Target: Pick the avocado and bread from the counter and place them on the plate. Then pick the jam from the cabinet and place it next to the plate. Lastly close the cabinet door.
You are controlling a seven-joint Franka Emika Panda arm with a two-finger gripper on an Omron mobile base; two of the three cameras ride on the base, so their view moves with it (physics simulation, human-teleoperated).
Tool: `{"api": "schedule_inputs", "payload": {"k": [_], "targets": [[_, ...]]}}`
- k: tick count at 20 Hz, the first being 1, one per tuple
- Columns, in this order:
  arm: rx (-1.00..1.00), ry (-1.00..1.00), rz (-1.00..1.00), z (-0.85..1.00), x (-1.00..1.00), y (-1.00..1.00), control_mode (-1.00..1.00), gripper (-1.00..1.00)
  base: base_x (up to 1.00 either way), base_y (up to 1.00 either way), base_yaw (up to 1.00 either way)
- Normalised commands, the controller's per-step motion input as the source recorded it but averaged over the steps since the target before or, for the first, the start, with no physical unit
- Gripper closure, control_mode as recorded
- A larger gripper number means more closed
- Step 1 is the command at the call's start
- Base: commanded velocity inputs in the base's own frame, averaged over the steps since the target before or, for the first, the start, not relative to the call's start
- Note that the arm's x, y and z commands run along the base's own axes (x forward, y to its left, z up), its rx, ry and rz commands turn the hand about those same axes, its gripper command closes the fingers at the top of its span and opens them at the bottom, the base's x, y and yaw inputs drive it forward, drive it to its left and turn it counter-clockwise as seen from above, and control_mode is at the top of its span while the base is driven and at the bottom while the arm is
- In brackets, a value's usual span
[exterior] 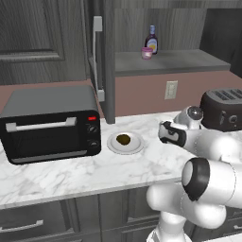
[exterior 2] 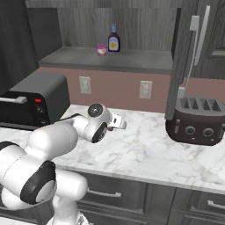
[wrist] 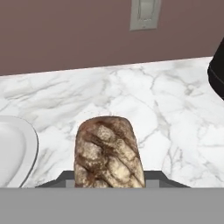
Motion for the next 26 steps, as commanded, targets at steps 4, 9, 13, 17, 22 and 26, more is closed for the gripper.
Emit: {"api": "schedule_inputs", "payload": {"k": [4, 9, 13, 17, 22, 26], "targets": [[0.01, 0.00, 0.00, 0.19, 0.21, 0.62, -1.00, 1.00, 0.00, 0.00, 0.00], [0.07, 0.03, 0.00, 0.16, 0.06, 0.60, -1.00, 1.00, 0.00, 0.00, 0.00], [0.03, 0.01, 0.00, 0.00, 0.00, 0.47, -1.00, 1.00, 0.00, 0.00, 0.00], [0.03, 0.00, 0.01, 0.00, -0.02, 0.37, -1.00, 1.00, 0.00, 0.00, 0.00], [0.00, 0.01, 0.01, -0.09, 0.00, 0.37, -1.00, 1.00, 0.00, 0.00, 0.00], [0.00, 0.01, 0.01, -0.25, -0.04, 0.28, -1.00, 1.00, 0.00, 0.00, 0.00]]}}
